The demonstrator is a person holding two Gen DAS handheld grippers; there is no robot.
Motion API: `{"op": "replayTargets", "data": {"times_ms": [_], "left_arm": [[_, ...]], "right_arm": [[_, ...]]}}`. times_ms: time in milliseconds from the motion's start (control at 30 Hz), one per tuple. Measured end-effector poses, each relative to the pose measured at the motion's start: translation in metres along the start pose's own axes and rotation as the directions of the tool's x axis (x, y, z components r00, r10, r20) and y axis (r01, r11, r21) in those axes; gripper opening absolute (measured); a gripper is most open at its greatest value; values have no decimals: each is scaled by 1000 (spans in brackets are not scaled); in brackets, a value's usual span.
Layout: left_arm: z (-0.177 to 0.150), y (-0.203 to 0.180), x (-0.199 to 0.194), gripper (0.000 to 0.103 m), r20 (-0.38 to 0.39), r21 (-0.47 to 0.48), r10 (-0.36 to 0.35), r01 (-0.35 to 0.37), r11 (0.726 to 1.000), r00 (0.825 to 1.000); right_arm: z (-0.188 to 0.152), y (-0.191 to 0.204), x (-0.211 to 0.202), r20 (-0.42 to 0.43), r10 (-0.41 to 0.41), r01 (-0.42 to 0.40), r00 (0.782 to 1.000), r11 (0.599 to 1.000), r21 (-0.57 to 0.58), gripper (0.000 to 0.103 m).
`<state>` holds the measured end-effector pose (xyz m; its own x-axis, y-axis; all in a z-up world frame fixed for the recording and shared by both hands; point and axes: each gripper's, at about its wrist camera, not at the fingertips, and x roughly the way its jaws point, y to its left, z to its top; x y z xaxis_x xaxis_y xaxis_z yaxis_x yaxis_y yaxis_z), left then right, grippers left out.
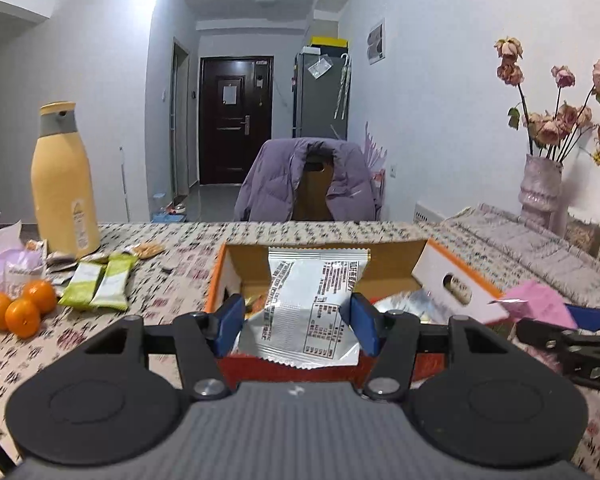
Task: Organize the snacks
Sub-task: 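Lower both held packets into the box and open both grippers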
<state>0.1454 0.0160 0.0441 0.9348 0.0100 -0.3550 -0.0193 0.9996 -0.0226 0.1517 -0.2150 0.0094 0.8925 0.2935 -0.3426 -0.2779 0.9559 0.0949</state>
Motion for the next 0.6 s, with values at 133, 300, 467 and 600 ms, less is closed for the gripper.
{"op": "replayTargets", "data": {"times_ms": [133, 300, 467, 600], "left_arm": [[13, -7, 12, 58, 17, 2, -8, 8, 1000, 1000], [29, -11, 31, 58, 27, -11, -4, 5, 1000, 1000], [40, -8, 60, 58, 14, -37, 18, -17, 999, 1000], [42, -6, 82, 58, -13, -42, 47, -47, 998, 999]], "right_arm": [[16, 4, 21, 11, 2, -2, 1000, 1000, -8, 61], [35, 10, 49, 10, 6, -6, 1000, 1000, -18, 61], [47, 15, 82, 1, -2, 2, 1000, 1000, -26, 61], [50, 15, 108, -18, -14, 13, 1000, 1000, -23, 61]]}}
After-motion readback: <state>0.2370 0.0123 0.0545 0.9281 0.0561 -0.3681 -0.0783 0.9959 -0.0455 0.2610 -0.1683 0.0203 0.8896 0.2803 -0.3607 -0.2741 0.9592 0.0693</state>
